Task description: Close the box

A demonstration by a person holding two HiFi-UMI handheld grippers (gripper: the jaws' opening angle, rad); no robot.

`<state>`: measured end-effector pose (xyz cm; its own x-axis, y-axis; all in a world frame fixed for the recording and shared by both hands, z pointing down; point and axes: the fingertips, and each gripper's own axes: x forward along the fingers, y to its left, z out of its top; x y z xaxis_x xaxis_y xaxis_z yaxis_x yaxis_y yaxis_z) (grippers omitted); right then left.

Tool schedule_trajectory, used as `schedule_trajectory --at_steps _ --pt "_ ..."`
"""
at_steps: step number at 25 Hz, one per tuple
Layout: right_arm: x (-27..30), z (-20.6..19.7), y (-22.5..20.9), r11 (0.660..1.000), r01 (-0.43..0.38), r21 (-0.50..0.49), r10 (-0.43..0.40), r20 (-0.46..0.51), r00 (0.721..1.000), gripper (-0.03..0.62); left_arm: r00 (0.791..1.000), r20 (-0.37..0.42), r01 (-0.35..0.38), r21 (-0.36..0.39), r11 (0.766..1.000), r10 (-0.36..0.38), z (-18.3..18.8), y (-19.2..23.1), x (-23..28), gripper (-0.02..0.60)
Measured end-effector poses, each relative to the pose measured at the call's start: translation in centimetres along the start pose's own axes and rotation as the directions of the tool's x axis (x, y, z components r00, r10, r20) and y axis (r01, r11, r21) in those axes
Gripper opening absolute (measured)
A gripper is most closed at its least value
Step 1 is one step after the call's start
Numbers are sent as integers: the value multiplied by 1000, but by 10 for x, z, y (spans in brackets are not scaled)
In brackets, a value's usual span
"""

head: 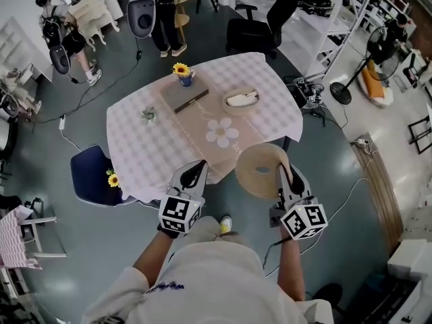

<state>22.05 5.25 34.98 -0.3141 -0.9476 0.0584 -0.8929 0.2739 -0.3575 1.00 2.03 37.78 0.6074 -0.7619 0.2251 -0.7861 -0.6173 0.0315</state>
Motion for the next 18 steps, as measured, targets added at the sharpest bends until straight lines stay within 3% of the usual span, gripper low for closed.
schedule_trajectory --at_steps 7,18 --pt "17 5 1 999 -39 -9 39 3 999 69 999 -27 -43 2 999 43 -11 11 7 2" --pt "64 11 -18 998 -56 -11 56 -2 998 69 999 -28 -43 -26 999 42 -17 31 49 2"
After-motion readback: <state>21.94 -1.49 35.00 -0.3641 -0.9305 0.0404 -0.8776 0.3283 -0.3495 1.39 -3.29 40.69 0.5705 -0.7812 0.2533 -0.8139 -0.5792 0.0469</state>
